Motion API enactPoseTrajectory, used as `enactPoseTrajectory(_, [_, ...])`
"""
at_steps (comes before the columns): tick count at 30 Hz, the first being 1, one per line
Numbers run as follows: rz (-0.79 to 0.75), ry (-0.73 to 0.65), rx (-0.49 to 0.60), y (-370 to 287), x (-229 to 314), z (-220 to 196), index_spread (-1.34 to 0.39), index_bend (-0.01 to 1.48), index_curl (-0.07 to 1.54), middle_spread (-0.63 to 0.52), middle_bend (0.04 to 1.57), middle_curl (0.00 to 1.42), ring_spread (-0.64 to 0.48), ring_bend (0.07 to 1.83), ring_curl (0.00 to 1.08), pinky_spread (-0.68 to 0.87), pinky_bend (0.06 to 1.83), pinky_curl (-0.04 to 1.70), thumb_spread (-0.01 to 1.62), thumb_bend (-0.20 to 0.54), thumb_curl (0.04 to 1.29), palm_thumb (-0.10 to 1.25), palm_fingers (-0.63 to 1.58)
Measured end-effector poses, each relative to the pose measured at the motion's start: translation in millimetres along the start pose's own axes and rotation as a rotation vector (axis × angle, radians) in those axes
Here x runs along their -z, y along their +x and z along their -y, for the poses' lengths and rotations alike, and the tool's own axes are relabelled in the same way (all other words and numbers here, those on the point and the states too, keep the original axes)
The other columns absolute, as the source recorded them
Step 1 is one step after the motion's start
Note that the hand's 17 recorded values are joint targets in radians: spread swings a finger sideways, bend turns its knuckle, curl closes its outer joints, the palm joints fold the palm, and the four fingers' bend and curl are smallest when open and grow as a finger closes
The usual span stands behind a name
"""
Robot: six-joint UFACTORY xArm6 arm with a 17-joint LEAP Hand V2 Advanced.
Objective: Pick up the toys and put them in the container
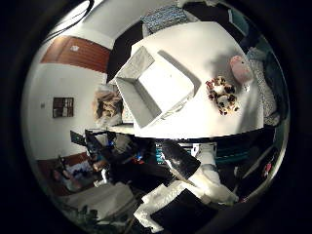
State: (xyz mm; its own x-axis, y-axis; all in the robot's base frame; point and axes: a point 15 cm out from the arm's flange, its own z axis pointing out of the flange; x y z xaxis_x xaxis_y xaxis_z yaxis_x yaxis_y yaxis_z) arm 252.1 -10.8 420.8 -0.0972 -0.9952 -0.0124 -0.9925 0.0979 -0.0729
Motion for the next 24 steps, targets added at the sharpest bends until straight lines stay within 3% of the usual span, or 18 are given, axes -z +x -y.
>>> enactPoseTrajectory(6, [0.001,-0.009,-0.004,1.2,-2.8,3.8,-0.32,0.17,0.3,0.05,0.19,0.29,0.23,0.3,0.26,0.49,0.56,0.29,1.12,-0.021,0.32,0.56,0.08])
enactPoseTrajectory(12, [-0.003,-0.034,-0.079,27.2,-10.1,17.9,-0.32,0.17,0.3,0.05,0.19,0.29,0.23,0.3,0.26,0.5,0.55,0.28,1.12,-0.021,0.32,0.56,0.1])
enactPoseTrajectory(24, [-0.008,-0.064,-0.211,92.0,-16.7,104.2,-0.3,0.17,0.29,0.05,0.19,0.29,0.22,0.31,0.26,0.5,0.55,0.28,1.13,-0.021,0.32,0.55,0.11])
